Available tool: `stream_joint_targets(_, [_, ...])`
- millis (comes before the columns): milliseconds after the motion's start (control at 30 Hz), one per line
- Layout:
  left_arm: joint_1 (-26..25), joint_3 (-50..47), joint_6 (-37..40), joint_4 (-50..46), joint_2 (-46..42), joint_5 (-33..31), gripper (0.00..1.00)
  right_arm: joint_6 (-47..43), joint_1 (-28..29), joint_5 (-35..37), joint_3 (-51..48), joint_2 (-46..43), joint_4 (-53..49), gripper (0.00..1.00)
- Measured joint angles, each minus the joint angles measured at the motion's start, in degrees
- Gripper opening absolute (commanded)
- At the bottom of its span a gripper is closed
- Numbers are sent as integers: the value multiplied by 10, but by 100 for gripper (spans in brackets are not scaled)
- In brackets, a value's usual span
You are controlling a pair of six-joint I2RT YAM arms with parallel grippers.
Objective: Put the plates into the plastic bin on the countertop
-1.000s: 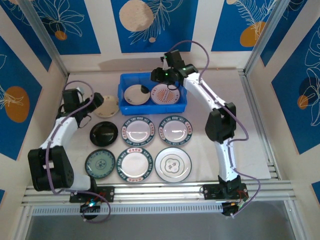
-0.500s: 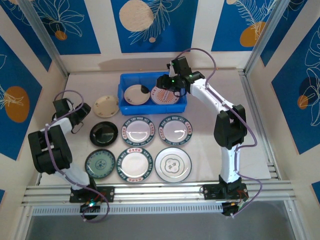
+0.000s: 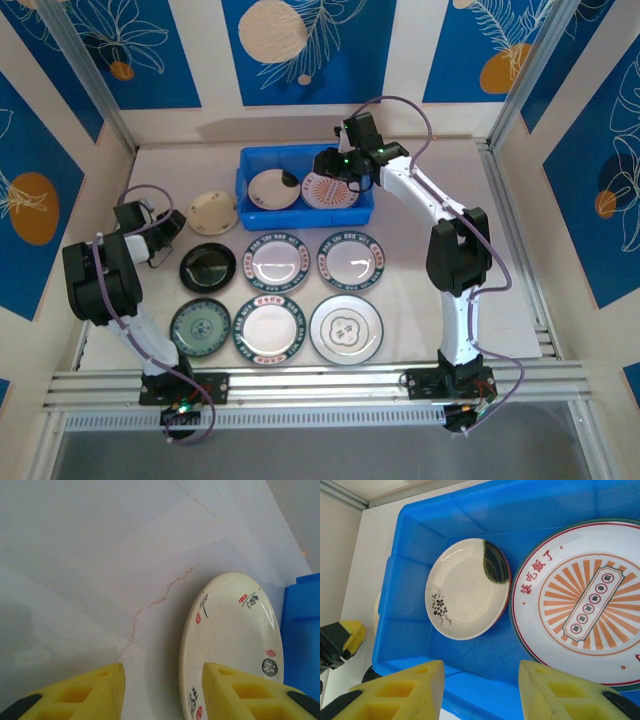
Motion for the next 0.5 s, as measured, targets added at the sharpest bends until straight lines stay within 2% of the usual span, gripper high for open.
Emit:
stream_joint_targets(300, [-10, 10, -9, 19, 31, 10, 39, 0, 0, -4, 2, 16, -1, 44])
stream_joint_targets(500, [-43, 47, -10, 19, 56, 12, 39, 0, 0, -6, 2, 17, 0, 44])
